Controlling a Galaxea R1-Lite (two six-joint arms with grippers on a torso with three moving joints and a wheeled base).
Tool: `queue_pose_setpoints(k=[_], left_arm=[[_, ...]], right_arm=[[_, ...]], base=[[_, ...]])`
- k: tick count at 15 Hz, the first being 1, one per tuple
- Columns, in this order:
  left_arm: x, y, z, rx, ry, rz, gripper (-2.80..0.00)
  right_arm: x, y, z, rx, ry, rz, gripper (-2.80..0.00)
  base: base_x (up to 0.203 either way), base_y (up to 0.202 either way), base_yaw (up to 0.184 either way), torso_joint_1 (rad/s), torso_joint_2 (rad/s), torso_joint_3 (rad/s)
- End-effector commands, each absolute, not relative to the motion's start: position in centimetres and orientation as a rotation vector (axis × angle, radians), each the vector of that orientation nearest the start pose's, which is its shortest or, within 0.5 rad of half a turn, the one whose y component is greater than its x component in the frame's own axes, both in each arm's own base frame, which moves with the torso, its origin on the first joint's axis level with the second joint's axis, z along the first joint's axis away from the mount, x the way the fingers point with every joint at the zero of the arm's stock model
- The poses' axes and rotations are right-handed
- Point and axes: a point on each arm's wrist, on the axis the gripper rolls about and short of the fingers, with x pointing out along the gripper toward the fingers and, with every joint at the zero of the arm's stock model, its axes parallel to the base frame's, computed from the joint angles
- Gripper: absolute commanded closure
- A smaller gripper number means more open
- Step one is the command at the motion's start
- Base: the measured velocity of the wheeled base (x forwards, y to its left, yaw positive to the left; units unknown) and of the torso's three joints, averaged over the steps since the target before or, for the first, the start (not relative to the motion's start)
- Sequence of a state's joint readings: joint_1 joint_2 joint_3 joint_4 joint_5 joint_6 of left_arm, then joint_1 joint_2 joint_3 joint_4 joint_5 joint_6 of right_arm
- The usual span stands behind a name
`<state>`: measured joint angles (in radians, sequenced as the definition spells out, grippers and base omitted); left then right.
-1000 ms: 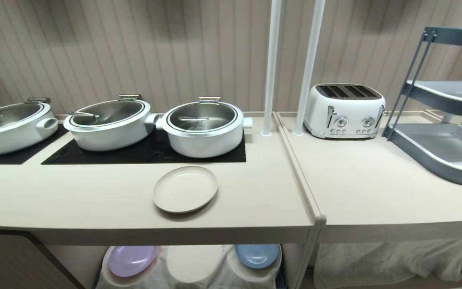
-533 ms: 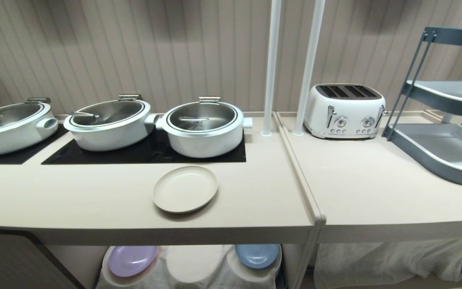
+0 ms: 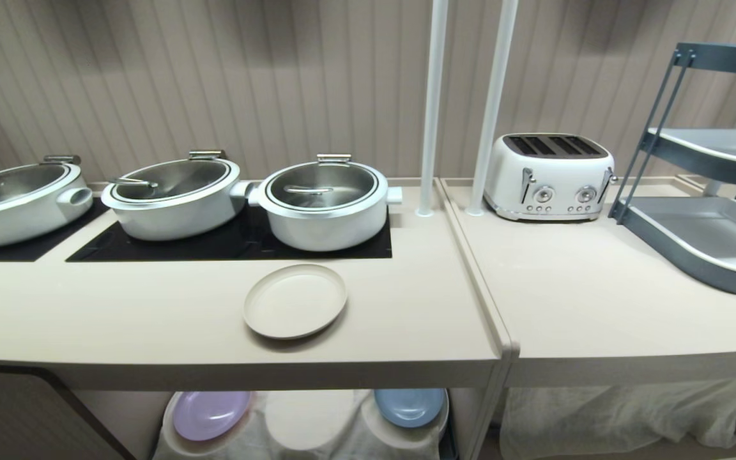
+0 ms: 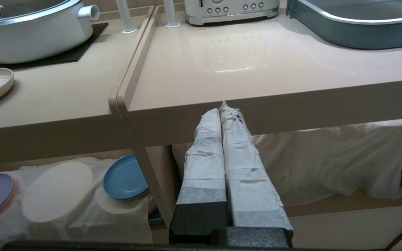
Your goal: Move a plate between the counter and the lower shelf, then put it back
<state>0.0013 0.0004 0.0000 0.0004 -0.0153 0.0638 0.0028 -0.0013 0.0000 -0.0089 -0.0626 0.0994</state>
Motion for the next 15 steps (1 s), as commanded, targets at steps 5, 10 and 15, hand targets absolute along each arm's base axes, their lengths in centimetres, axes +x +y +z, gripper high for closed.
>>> queue_pose_setpoints(k=[5, 10, 15], left_arm=[[-2.28, -0.03, 7.55, 0.063, 0.000, -0.012, 0.00], [-2.28, -0.03, 7.55, 0.061, 0.000, -0.012, 0.00], [-2.28, -0.03, 7.55, 0.061, 0.000, -0.012, 0.00]], right_arm=[[-2.28, -0.15, 7.64, 0.100, -0.012, -0.059, 0.00], [-2.28, -0.15, 7.64, 0.102, -0.012, -0.059, 0.00], [-2.28, -0.15, 7.64, 0.102, -0.012, -0.059, 0.00]], base=[[0.000, 0.000, 0.000, 0.000, 0.00, 0.000], [0.000, 0.000, 0.000, 0.000, 0.00, 0.000], [0.000, 0.000, 0.000, 0.000, 0.00, 0.000]])
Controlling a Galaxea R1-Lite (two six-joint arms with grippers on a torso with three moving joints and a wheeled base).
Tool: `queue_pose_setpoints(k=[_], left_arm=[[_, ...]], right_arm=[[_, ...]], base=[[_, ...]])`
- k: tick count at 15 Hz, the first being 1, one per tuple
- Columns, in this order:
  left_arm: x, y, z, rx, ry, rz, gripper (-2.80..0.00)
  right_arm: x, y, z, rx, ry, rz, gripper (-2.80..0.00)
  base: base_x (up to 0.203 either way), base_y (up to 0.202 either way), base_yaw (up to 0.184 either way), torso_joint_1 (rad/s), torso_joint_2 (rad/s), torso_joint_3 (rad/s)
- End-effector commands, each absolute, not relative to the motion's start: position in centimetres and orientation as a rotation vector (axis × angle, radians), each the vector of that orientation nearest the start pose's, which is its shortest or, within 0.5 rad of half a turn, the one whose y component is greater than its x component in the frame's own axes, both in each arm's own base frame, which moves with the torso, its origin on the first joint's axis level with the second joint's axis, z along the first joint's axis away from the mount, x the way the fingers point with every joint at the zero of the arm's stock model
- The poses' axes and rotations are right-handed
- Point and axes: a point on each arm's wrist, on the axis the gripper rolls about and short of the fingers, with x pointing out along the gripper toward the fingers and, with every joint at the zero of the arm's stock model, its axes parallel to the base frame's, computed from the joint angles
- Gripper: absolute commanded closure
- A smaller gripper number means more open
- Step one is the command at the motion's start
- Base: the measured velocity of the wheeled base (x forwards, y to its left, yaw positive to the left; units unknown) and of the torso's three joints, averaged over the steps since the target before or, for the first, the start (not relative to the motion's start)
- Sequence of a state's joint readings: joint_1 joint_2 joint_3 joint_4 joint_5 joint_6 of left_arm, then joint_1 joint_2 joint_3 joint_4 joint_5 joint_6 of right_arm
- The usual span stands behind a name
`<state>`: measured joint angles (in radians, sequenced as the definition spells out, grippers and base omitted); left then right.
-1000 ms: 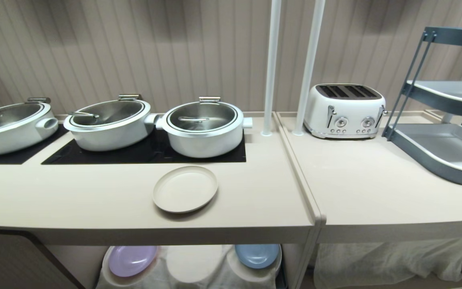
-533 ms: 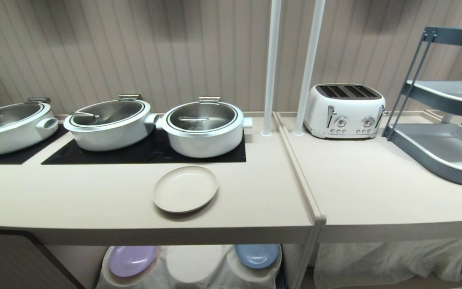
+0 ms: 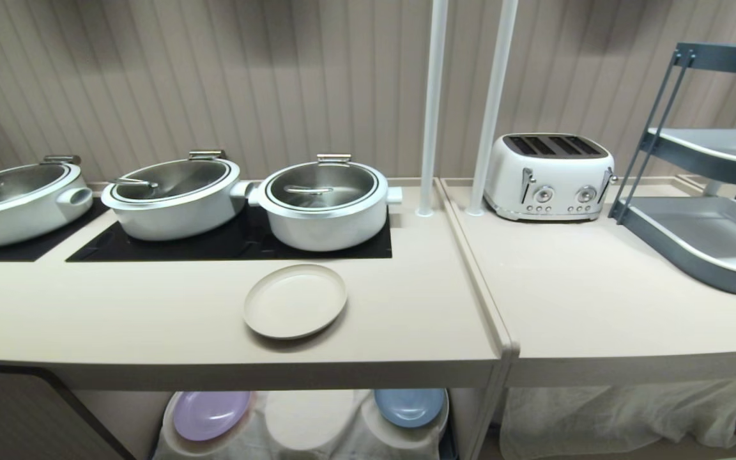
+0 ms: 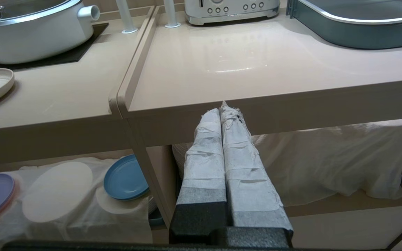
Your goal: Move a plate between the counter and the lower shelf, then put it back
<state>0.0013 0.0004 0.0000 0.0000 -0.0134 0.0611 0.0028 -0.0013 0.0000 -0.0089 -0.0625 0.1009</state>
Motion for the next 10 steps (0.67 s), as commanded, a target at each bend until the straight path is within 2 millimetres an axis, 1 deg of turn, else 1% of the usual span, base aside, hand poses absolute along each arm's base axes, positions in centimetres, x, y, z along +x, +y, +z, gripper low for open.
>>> queue_pose_setpoints(k=[1, 10], left_arm=[[-2.28, -0.03, 7.55, 0.061, 0.000, -0.012, 0.00], [-2.28, -0.03, 7.55, 0.061, 0.000, -0.012, 0.00]], right_arm=[[-2.28, -0.15, 7.64, 0.102, -0.012, -0.059, 0.00], [-2.28, -0.15, 7.64, 0.100, -0.012, -0.059, 0.00]], base=[[0.000, 0.000, 0.000, 0.000, 0.00, 0.000], [0.000, 0.000, 0.000, 0.000, 0.00, 0.000]])
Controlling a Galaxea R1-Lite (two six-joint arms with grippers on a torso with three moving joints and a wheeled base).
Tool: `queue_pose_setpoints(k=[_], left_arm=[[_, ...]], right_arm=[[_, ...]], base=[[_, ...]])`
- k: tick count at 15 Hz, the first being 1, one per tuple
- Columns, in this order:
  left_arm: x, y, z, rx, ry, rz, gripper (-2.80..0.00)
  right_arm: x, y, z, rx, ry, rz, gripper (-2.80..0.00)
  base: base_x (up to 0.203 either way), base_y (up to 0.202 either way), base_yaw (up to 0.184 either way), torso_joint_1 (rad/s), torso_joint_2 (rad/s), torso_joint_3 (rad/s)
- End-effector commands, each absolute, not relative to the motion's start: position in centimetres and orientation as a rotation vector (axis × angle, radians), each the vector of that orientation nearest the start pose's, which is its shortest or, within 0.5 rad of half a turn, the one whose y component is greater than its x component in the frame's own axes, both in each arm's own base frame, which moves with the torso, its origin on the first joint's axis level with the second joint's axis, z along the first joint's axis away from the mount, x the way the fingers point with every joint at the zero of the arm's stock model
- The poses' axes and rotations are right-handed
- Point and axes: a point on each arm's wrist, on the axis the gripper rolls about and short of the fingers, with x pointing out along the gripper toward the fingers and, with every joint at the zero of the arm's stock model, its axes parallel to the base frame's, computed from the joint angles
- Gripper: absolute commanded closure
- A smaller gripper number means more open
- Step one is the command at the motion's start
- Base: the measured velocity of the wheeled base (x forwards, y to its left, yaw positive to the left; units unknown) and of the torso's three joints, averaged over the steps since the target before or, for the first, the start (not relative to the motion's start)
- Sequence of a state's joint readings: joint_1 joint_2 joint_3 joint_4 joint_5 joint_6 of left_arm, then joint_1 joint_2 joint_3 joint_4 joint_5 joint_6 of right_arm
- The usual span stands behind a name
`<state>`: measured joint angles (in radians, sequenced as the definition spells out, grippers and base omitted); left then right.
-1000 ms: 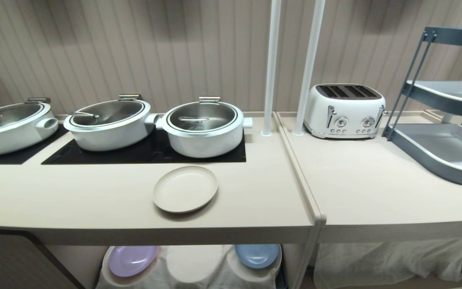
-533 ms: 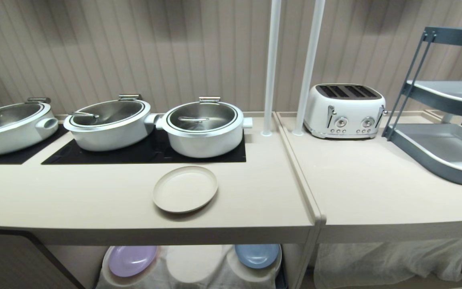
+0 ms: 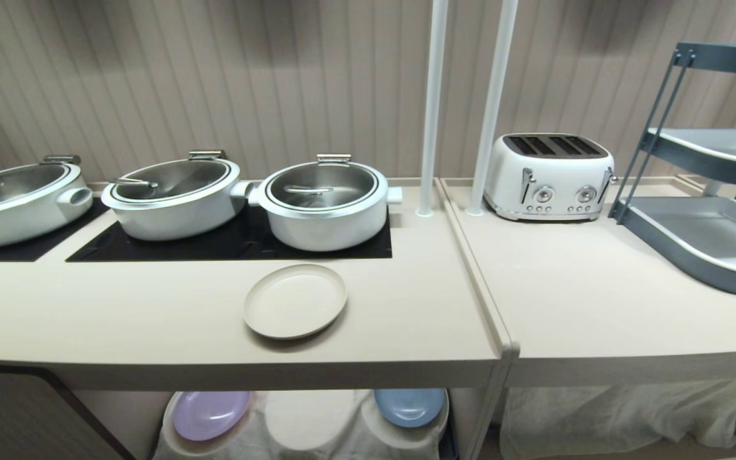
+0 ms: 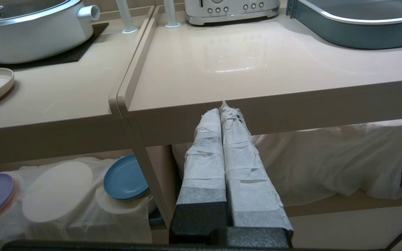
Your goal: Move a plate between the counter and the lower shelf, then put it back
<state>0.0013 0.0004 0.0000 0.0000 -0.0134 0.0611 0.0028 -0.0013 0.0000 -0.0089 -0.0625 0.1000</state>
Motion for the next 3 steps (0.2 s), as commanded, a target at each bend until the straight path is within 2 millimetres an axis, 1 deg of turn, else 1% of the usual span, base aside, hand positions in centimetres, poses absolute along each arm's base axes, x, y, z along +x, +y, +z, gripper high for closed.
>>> queue_pose_setpoints(k=[1, 3], left_arm=[[-2.28, -0.03, 7.55, 0.061, 0.000, -0.012, 0.00], [-2.28, -0.03, 7.55, 0.061, 0.000, -0.012, 0.00]], right_arm=[[-2.28, -0.15, 7.64, 0.100, -0.012, -0.059, 0.00], [-2.28, -0.15, 7.64, 0.100, -0.012, -0.059, 0.00]], base=[[0.000, 0.000, 0.000, 0.000, 0.00, 0.000], [0.000, 0.000, 0.000, 0.000, 0.00, 0.000]])
